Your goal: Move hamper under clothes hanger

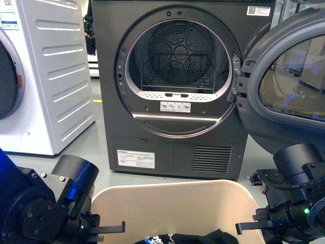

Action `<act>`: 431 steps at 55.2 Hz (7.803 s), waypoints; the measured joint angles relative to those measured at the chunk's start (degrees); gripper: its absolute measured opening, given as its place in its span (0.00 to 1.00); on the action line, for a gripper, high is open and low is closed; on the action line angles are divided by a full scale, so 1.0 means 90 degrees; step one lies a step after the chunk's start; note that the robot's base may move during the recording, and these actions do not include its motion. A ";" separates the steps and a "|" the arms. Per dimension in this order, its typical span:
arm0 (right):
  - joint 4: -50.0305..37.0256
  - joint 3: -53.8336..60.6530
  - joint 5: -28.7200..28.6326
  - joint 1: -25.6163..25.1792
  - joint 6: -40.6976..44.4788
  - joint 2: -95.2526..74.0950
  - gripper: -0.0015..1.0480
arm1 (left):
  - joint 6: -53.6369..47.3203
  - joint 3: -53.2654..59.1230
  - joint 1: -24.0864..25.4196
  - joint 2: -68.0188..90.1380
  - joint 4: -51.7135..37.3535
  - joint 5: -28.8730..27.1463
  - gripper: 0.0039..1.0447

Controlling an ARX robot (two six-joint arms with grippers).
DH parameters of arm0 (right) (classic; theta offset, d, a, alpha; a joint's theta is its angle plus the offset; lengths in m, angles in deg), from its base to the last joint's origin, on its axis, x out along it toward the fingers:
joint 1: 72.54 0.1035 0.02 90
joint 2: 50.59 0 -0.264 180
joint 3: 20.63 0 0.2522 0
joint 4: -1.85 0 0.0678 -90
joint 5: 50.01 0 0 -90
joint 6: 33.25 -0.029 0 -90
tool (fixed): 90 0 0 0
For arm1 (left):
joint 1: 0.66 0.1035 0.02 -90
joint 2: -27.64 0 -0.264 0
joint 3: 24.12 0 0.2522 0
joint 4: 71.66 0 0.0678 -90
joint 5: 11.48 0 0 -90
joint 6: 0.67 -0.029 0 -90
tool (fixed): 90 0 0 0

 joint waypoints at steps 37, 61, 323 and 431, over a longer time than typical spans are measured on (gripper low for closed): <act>-0.0180 0.0148 -0.0095 -0.0104 0.0034 0.0311 0.03 | -0.0265 0.0165 0.0017 -0.0459 -0.0117 -0.0019 0.04; -0.0182 0.0148 -0.0080 -0.0095 0.0034 0.0311 0.03 | -0.0270 0.0180 0.0019 -0.0464 -0.0119 -0.0012 0.04; -0.6346 0.5034 -0.0427 -0.0656 0.0163 0.4845 0.02 | -0.1513 0.5217 0.0760 -0.5411 -0.5831 0.0775 0.03; -0.0527 0.6849 -0.0430 -0.0656 0.0163 1.2599 0.02 | -0.1554 0.6800 0.1355 -1.3036 0.0029 0.1367 0.03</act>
